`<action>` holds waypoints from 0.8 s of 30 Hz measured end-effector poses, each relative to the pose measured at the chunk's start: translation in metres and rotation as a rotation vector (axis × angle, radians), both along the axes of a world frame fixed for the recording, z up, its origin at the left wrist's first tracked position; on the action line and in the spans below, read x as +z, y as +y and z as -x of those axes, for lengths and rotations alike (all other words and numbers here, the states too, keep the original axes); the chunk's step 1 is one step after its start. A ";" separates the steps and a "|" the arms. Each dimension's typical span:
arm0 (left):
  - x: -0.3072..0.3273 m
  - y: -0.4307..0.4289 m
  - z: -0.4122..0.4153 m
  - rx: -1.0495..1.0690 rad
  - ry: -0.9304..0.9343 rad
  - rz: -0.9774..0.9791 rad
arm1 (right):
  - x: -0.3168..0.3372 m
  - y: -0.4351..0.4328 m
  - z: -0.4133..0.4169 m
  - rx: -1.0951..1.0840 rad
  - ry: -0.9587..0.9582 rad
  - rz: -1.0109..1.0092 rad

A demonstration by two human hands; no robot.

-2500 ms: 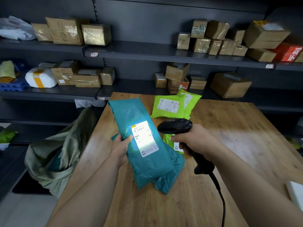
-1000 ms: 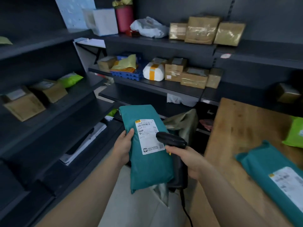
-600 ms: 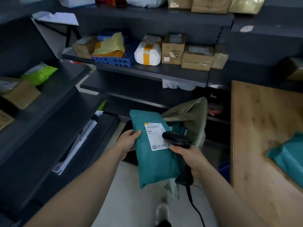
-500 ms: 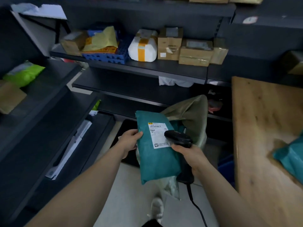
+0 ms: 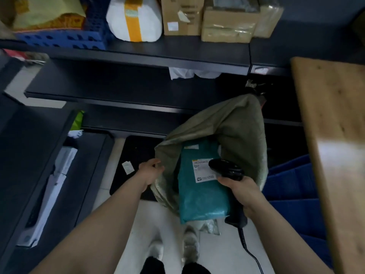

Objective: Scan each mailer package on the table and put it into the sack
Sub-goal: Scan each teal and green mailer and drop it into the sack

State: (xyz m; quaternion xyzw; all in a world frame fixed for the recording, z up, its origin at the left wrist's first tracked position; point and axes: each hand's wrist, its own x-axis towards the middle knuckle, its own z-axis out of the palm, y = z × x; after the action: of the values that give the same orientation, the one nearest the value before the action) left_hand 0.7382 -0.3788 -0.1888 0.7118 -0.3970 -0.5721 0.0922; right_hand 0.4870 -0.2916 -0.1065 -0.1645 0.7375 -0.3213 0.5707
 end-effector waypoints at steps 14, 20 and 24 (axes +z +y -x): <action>-0.040 0.005 -0.026 0.332 0.218 0.174 | -0.128 -0.068 -0.044 -0.051 0.022 -0.057; -0.036 0.014 -0.032 0.218 0.182 0.191 | -0.123 -0.047 -0.047 -0.048 0.055 -0.095; -0.011 0.021 -0.023 0.005 0.073 0.197 | -0.080 -0.023 -0.040 -0.080 0.082 0.009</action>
State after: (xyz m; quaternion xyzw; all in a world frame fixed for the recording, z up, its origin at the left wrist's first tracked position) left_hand 0.7615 -0.3573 -0.1998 0.6788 -0.4459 -0.5557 0.1775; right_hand 0.5274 -0.3149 -0.1868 -0.1503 0.7649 -0.3402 0.5260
